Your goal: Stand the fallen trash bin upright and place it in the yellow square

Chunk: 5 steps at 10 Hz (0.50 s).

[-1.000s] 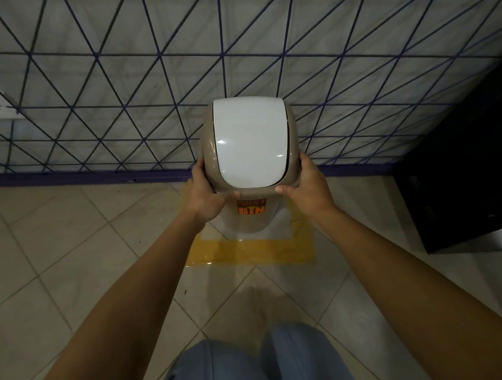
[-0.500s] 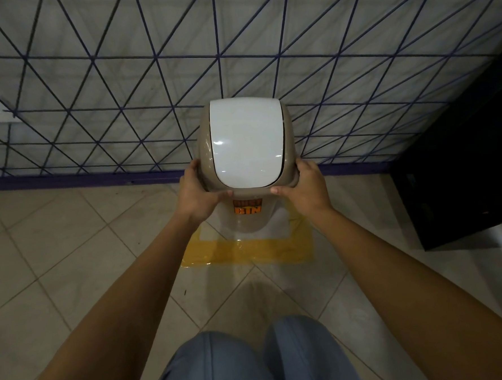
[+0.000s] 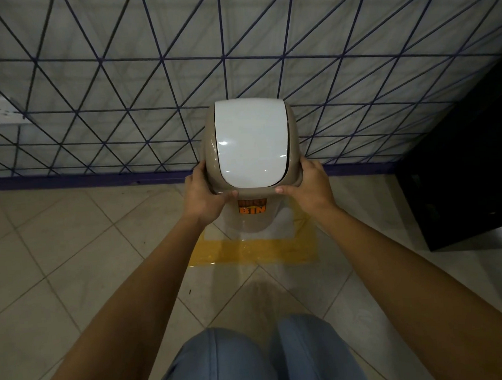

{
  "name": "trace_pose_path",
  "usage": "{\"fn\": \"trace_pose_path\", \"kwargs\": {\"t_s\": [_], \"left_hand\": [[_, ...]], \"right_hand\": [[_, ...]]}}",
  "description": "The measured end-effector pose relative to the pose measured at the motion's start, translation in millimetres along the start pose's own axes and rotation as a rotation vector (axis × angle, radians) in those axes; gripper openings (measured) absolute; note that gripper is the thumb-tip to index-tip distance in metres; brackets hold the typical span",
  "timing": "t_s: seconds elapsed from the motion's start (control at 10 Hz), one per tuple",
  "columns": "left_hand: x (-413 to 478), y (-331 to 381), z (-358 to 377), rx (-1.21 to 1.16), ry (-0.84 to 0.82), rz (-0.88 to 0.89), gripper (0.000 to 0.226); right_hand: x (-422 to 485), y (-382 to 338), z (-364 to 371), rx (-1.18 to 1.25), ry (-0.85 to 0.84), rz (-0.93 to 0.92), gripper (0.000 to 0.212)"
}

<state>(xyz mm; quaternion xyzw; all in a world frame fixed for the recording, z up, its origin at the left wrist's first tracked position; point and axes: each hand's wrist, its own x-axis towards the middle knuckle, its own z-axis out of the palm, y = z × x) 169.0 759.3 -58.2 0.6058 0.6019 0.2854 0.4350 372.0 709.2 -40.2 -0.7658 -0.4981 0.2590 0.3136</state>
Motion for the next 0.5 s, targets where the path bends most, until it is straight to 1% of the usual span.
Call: {"fn": "trace_pose_path", "kwargs": {"t_s": [0.2, 0.3, 0.4, 0.5], "left_hand": [[-11, -1, 4, -0.011, 0.089, 0.019, 0.091], [-18, -3, 2, -0.062, 0.144, 0.004, 0.089], [-29, 7, -3, -0.046, 0.208, -0.005, 0.086], [-44, 25, -11, 0.019, 0.247, 0.019, 0.077]], "right_hand": [[-10, 5, 7, 0.017, 0.062, -0.018, 0.086], [-15, 9, 4, 0.051, 0.094, 0.020, 0.084], [-25, 5, -10, 0.035, 0.079, 0.067, 0.087], [-36, -7, -31, 0.028, 0.078, 0.084, 0.086]]}}
